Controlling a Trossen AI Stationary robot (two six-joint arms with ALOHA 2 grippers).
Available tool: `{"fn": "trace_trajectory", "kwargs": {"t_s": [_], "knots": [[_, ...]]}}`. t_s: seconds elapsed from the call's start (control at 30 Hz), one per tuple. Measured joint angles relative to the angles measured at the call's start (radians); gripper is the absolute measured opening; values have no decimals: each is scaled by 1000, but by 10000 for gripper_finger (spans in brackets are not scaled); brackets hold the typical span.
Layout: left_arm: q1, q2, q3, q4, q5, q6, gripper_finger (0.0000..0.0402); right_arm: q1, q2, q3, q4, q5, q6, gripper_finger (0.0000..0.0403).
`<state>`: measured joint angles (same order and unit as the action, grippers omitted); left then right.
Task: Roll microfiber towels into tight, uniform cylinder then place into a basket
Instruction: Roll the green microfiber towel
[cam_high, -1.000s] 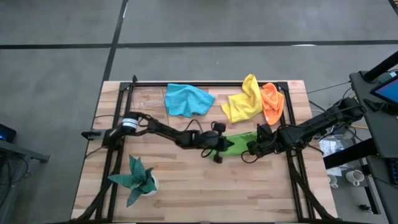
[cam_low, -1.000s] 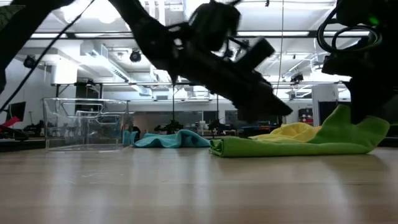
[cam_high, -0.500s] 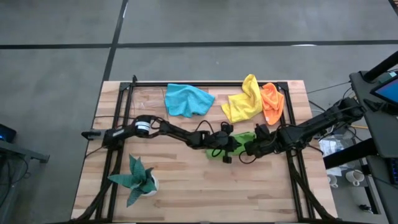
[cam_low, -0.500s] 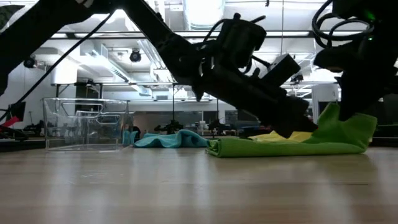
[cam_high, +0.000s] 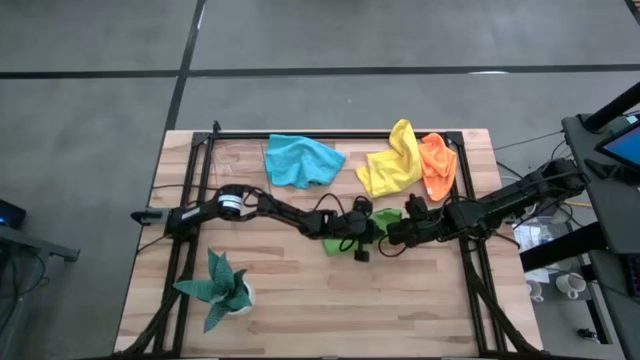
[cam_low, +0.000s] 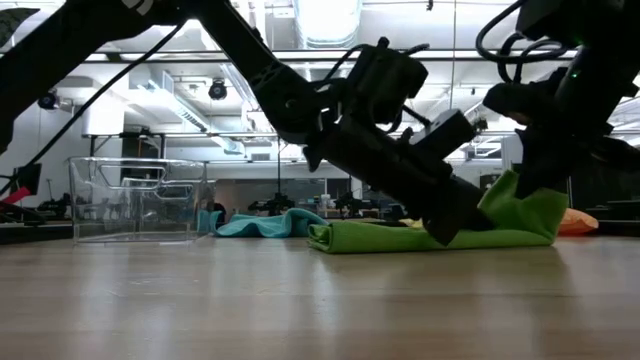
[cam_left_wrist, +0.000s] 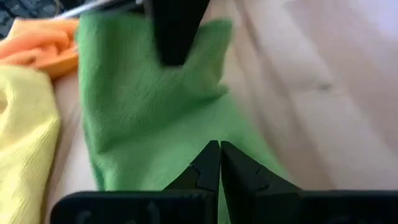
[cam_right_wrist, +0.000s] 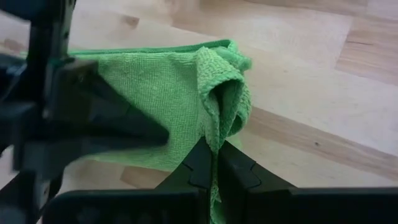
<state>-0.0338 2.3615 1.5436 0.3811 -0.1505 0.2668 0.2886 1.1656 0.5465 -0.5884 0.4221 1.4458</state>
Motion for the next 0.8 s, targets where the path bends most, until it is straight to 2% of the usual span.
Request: {"fn": "trace_trajectory", "kwargs": {"t_s": [0.5, 0.8], "knots": [[25, 8, -11, -14, -14, -53, 0, -6, 5, 3, 93, -14, -38, 9], [26, 8, -11, -21, -12, -53, 0, -88, 93, 2, 183, -13, -119, 9]]}}
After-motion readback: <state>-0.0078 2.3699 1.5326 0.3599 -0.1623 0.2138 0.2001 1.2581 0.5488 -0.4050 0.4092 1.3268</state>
